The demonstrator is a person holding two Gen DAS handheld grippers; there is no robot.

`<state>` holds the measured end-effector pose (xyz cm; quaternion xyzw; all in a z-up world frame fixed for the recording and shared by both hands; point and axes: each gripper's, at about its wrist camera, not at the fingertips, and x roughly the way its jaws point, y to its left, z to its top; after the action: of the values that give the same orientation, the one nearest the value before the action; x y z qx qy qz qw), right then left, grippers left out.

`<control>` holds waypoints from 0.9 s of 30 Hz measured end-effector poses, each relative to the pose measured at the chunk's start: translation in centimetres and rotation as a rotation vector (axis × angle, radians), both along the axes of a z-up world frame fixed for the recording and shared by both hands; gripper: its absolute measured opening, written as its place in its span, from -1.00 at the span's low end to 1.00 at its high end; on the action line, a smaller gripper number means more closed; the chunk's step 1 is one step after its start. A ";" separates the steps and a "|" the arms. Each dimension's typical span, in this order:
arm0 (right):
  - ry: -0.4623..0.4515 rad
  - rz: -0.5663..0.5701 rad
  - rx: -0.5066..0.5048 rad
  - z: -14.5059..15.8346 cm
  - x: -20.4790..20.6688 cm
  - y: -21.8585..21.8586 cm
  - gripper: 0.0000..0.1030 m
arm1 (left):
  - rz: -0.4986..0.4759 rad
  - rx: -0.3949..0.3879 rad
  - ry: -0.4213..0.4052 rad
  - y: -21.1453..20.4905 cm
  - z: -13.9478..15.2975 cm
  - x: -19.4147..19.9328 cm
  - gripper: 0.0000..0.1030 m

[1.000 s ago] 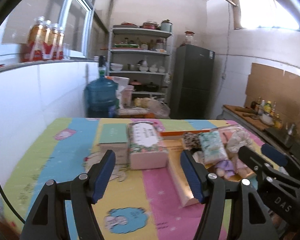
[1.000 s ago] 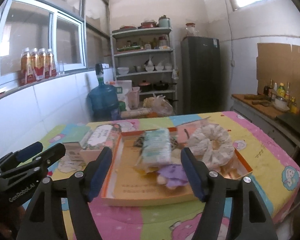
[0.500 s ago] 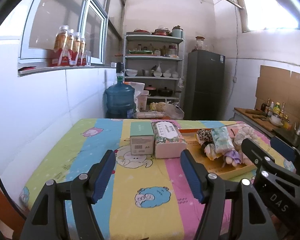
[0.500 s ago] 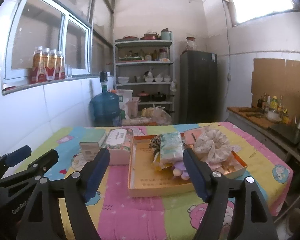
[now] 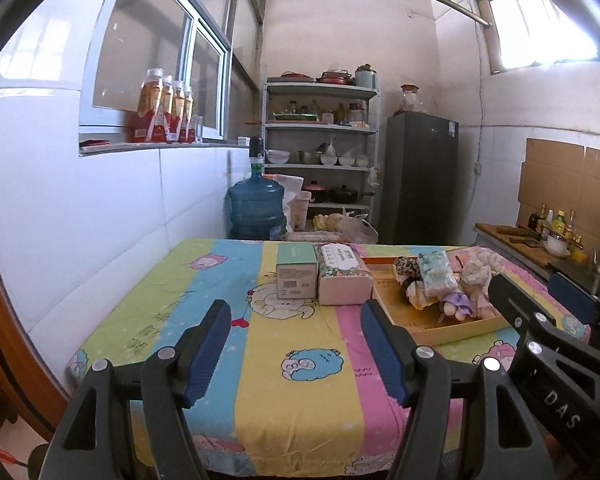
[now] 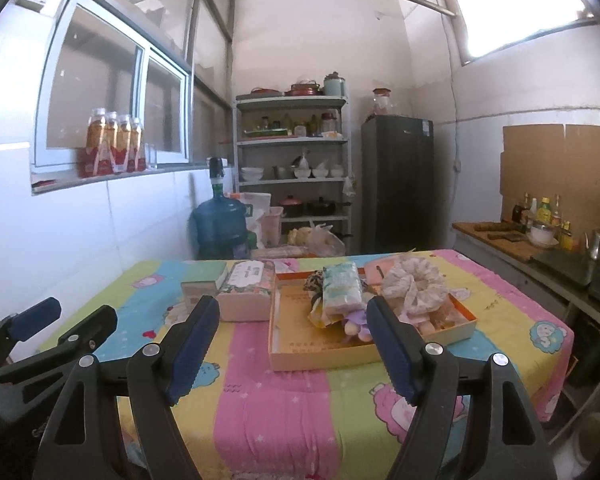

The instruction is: Organize soft objects

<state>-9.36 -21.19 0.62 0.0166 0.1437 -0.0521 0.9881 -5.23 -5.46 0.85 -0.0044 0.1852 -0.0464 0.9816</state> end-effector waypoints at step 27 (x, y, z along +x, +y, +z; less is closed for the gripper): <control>-0.026 0.050 -0.027 0.5 -1.9 1.5 0.50 | 0.034 -0.011 -0.029 1.4 0.0 -2.2 0.30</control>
<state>-11.28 -19.72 1.17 0.0005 0.1305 -0.0290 0.9910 -7.40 -4.08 0.89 -0.0125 0.1705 -0.0307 0.9848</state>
